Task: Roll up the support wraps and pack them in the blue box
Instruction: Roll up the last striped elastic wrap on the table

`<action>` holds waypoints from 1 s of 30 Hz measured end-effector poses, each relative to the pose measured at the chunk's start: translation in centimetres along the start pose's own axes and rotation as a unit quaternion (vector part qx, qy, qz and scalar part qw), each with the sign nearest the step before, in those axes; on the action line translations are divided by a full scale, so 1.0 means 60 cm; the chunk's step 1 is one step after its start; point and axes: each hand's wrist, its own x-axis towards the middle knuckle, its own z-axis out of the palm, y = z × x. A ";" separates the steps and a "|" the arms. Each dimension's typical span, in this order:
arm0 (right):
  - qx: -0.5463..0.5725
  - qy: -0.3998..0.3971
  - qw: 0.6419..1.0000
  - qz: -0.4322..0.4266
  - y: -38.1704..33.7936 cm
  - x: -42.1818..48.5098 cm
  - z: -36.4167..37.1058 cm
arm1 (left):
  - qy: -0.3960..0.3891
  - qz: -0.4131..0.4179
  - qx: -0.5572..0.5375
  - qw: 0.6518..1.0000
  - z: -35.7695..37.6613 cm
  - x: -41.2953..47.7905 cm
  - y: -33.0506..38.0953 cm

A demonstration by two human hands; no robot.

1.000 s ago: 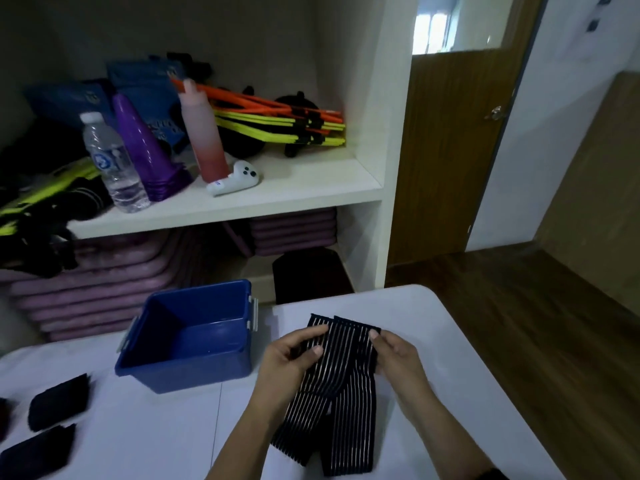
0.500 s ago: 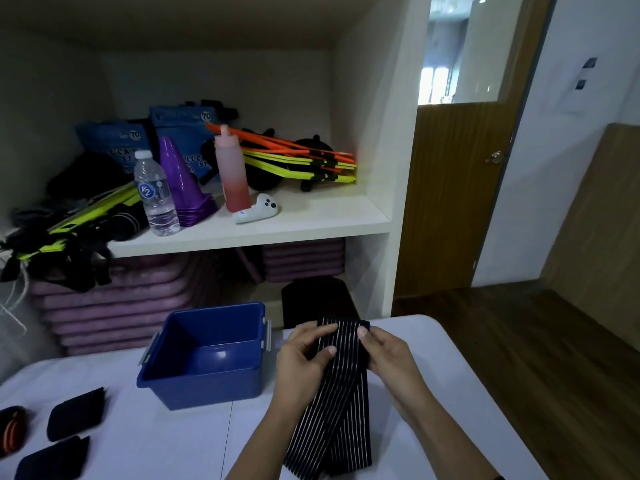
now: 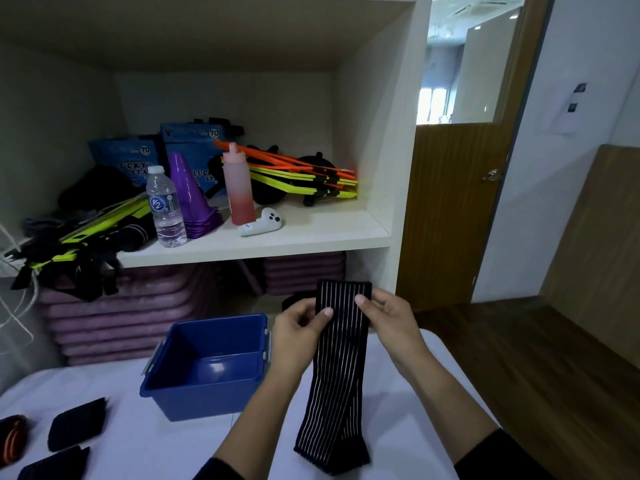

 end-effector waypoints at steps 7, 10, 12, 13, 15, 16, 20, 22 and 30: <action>-0.086 0.027 0.992 -0.084 -0.069 0.027 -0.002 | 0.011 0.026 -0.041 0.999 -0.001 0.026 0.087; -0.073 0.018 0.991 -0.110 -0.106 0.032 -0.001 | 0.007 0.059 -0.031 0.998 -0.004 0.025 0.122; -0.072 0.000 0.989 -0.130 -0.133 0.038 0.002 | 0.007 0.067 -0.032 0.997 -0.008 0.029 0.148; -0.073 -0.005 0.988 -0.135 -0.145 0.043 0.004 | 0.007 0.068 -0.032 0.997 -0.011 0.034 0.160; -0.068 -0.011 0.988 -0.135 -0.162 0.057 0.008 | 0.010 0.068 -0.022 0.997 -0.016 0.046 0.177; -0.067 -0.015 0.989 -0.131 -0.165 0.067 0.010 | 0.011 0.063 -0.014 0.998 -0.017 0.054 0.182; -0.086 -0.008 0.993 -0.083 -0.136 0.112 0.013 | 0.020 0.013 0.025 0.999 -0.021 0.098 0.163; -0.119 0.003 0.992 -0.046 -0.102 0.135 0.016 | 0.024 -0.030 0.047 0.998 -0.021 0.125 0.130; -0.178 0.055 0.982 -0.021 -0.036 0.249 0.041 | 0.082 -0.038 0.111 0.990 -0.021 0.215 0.072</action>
